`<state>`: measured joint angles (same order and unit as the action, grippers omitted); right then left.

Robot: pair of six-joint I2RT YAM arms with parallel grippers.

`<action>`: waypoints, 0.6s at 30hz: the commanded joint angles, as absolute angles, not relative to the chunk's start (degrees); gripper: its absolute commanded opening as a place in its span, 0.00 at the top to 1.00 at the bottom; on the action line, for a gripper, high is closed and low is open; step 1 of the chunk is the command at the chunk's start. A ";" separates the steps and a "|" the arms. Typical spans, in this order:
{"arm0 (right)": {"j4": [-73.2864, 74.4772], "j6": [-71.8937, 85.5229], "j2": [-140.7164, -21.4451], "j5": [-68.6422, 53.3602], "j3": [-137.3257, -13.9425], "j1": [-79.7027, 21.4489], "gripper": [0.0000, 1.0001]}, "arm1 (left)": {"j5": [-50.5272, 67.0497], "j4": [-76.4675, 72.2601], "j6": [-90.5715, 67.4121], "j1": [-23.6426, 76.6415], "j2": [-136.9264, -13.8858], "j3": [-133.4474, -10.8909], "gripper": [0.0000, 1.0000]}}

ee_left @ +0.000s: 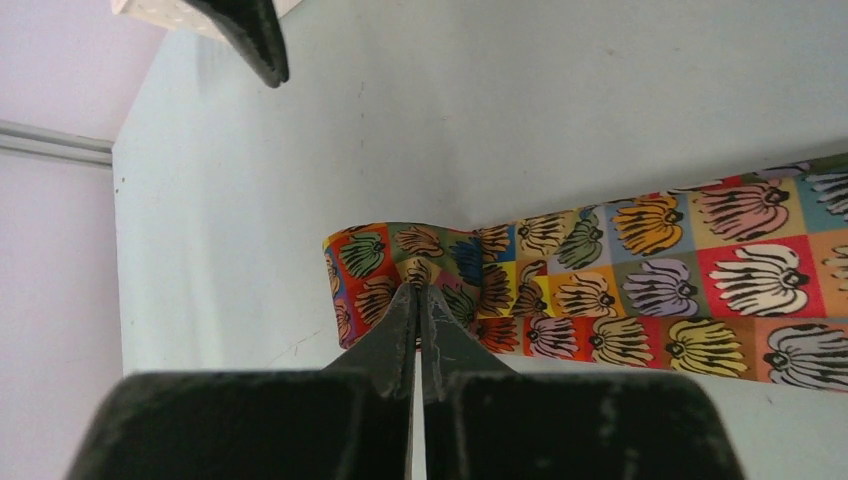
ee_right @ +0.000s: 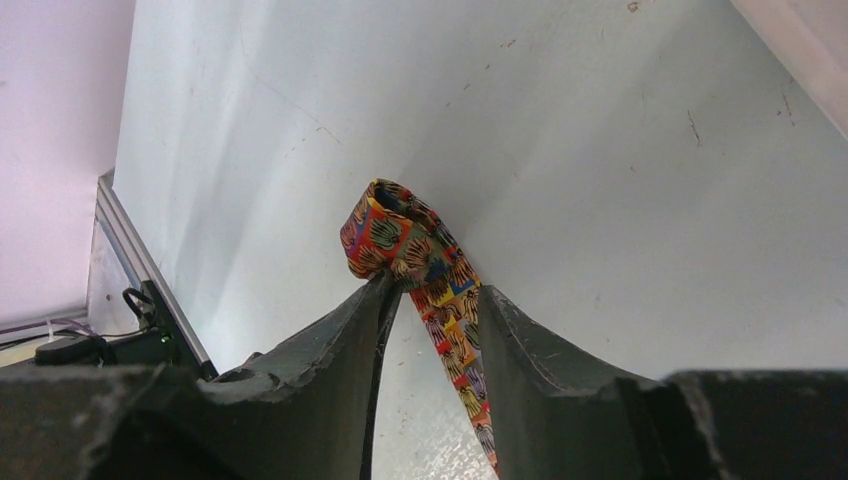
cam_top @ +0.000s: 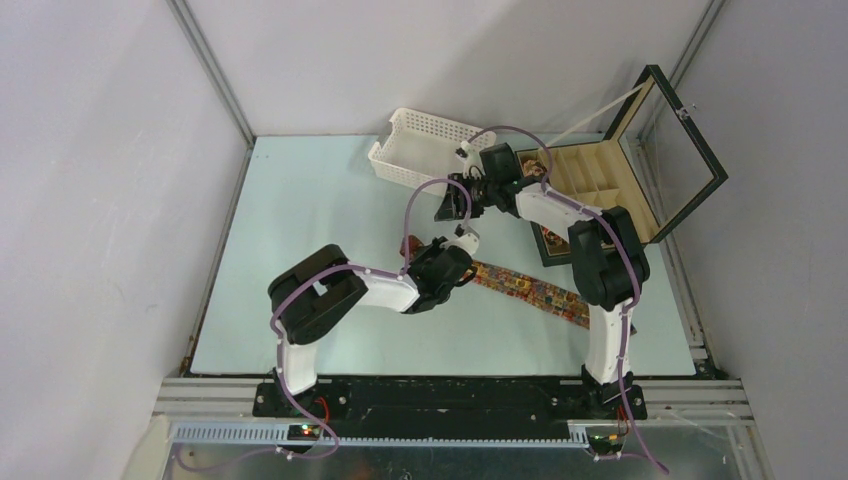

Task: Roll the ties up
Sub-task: Roll the tie at the center of the board.

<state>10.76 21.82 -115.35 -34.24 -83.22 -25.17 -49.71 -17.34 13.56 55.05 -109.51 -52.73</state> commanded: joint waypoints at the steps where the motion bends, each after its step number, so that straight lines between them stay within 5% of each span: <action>1: 11.33 20.42 -115.86 -34.91 -86.35 -25.06 0.54 | -46.72 -15.87 12.09 55.50 -109.05 -54.58 1.00; 18: 26.78 9.91 -128.22 -46.16 -103.50 -27.96 0.33 | -42.11 -14.29 11.08 55.48 -109.74 -55.56 1.00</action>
<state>22.70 12.93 -125.80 -42.24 -98.87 -27.09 -44.29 -14.87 12.49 55.18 -109.51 -53.54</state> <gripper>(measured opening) 0.663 0.004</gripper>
